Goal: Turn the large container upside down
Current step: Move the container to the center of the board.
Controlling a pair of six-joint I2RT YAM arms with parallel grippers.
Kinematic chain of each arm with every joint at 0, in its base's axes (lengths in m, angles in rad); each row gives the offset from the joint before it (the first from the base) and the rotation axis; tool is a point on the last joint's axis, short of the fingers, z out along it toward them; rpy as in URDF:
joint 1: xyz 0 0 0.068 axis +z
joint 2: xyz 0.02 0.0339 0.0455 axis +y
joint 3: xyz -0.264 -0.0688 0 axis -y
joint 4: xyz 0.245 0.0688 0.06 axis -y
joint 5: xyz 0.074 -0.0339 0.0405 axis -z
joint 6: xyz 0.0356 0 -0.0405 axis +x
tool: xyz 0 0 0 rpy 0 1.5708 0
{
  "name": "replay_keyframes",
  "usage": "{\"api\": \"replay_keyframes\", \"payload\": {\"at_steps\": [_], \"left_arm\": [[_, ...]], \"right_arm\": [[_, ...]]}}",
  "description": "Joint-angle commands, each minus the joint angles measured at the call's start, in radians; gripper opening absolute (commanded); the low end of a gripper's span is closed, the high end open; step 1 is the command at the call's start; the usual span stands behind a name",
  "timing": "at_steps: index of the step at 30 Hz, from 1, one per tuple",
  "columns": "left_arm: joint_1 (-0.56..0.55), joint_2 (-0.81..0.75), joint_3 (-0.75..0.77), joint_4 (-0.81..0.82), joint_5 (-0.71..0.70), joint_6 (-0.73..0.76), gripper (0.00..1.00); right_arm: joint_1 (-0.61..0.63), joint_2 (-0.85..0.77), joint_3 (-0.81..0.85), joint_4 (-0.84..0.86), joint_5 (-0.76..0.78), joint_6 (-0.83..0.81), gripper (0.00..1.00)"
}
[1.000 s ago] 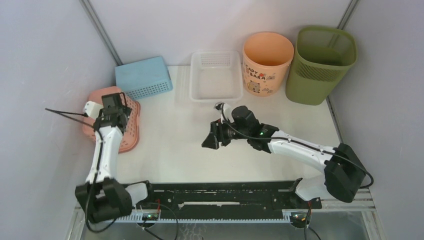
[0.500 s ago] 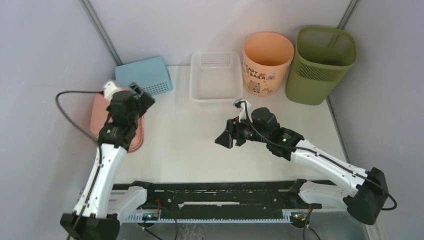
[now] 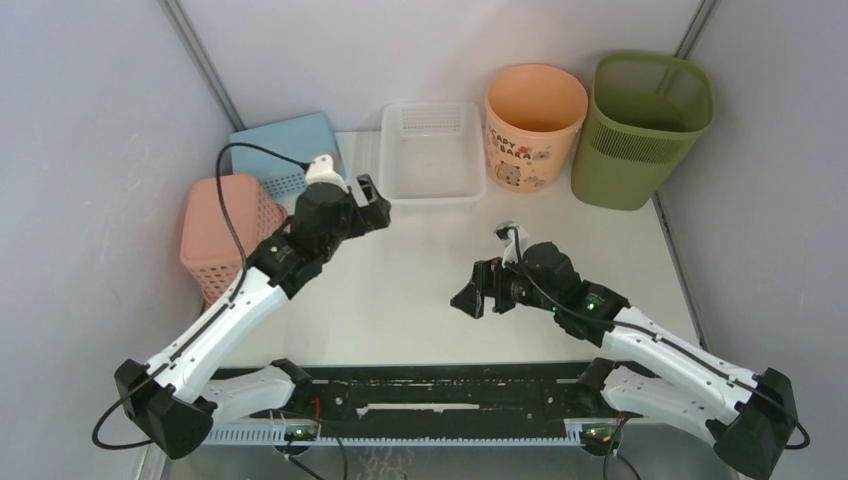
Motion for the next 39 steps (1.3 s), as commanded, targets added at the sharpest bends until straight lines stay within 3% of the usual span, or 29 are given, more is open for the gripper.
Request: {"api": "replay_keyframes", "payload": {"at_steps": [1, 7, 16, 28, 39], "left_arm": [[-0.111, 0.0, -0.088, 0.084, 0.014, 0.001, 1.0], [-0.236, -0.035, -0.184, 0.097, -0.003, -0.026, 1.0], [-0.253, -0.122, -0.254, 0.083, -0.026, -0.026, 1.0], [-0.253, 0.005, -0.175, 0.075, -0.008, -0.035, 1.0], [-0.247, 0.089, -0.165, 0.086, -0.058, -0.065, 1.0]], "right_arm": [[-0.007, -0.048, -0.072, 0.024, 0.032, 0.048, 0.99], [-0.005, -0.102, -0.2, 0.097, 0.041, 0.134, 1.0], [-0.02, -0.117, -0.224, 0.125, 0.02, 0.2, 1.0], [-0.017, -0.179, -0.362, 0.261, -0.064, 0.241, 1.0], [-0.024, -0.458, -0.483, 0.23, 0.012, 0.24, 1.0]]}}
